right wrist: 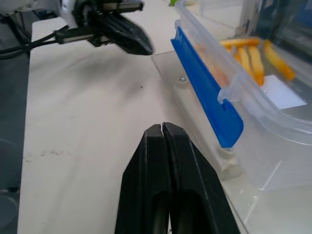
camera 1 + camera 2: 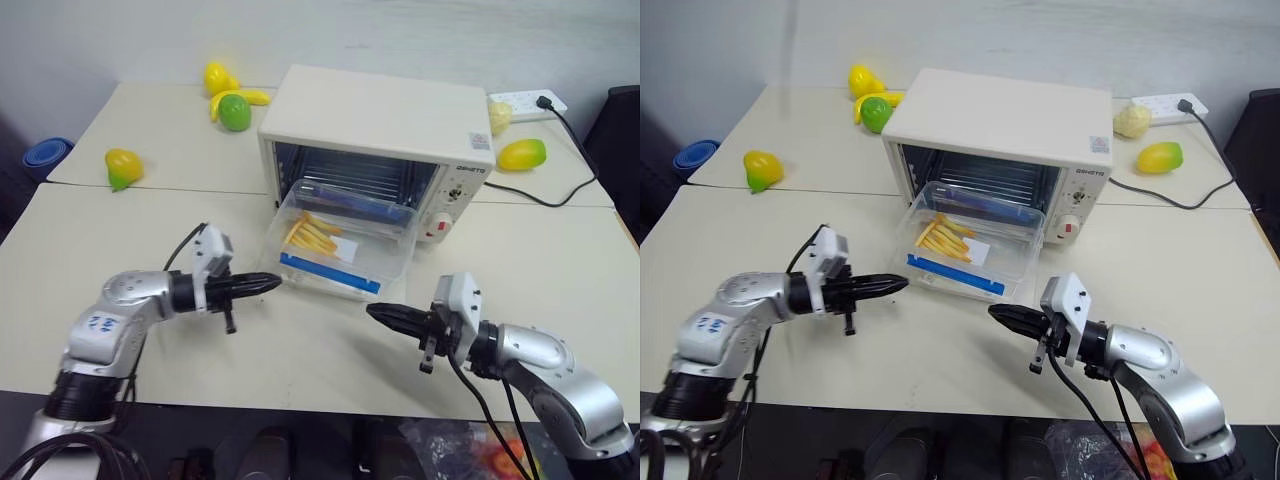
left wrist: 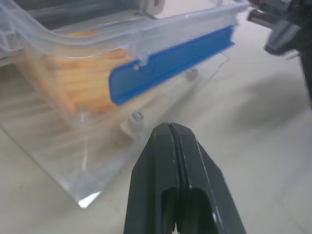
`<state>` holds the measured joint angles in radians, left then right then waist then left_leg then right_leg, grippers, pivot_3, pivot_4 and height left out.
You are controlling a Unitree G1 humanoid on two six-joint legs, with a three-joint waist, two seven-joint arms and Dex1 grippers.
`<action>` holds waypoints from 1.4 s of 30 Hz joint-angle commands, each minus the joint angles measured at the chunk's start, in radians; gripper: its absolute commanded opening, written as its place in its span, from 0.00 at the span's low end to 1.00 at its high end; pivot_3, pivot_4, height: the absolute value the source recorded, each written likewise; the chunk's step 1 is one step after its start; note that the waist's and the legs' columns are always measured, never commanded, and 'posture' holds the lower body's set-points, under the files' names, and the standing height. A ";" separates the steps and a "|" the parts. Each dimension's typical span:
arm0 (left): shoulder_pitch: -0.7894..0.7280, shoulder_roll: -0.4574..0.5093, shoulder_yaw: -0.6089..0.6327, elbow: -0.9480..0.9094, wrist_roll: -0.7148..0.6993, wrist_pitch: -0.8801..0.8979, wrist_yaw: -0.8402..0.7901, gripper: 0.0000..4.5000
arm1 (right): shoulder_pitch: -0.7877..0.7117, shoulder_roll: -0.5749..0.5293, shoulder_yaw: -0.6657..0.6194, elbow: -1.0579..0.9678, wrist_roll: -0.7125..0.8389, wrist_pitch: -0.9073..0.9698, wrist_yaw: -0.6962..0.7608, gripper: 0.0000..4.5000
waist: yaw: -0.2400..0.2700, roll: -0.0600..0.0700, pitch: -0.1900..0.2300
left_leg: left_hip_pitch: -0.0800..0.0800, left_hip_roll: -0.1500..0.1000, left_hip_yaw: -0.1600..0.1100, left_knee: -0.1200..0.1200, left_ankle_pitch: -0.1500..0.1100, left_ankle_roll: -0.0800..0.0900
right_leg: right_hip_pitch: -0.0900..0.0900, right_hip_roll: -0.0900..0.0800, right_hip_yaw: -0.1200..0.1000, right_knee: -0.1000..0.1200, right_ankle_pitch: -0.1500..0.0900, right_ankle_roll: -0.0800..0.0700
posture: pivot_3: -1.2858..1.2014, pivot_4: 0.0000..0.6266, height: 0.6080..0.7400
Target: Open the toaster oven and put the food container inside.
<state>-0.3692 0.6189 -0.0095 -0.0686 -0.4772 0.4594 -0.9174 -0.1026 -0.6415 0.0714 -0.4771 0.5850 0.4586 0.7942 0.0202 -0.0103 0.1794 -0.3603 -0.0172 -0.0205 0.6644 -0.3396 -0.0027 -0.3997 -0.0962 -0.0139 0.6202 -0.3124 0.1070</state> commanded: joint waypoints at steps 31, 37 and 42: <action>-0.029 -0.087 0.105 0.099 0.144 -0.214 0.160 0.03 | -0.221 0.260 -0.058 0.131 -0.091 0.041 -0.131 0.01 | -0.033 0.000 0.000 | -0.011 -0.004 0.003 0.002 0.006 0.000 | -0.013 -0.001 -0.005 0.007 0.003 0.006 | 0.52 0.24 1.00; 0.090 0.133 0.306 0.047 -0.093 -0.159 -0.177 0.34 | -0.039 0.063 -0.198 0.134 -0.125 -0.047 -0.015 0.00 | -0.025 0.000 0.000 | -0.010 -0.003 0.001 0.001 0.006 0.000 | -0.012 -0.002 0.001 0.006 0.002 0.004 | 0.52 0.24 1.00; 0.164 0.242 0.368 0.066 -0.159 -0.153 -0.364 0.69 | 0.004 -0.024 -0.180 0.325 -0.180 -0.175 0.112 0.00 | -0.024 0.000 0.000 | -0.010 -0.004 0.003 0.000 0.005 0.002 | -0.012 -0.002 0.001 0.003 0.002 0.004 | 0.52 0.24 1.00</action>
<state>-0.2137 0.8405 0.3374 0.0124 -0.6046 0.3077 -1.2292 -0.0932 -0.6480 -0.1127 -0.1714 0.4135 0.3356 0.8632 -0.0035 -0.0101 0.1793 -0.3698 -0.0212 -0.0172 0.6649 -0.3349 -0.0002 -0.4109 -0.0985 -0.0126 0.6236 -0.3102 0.1107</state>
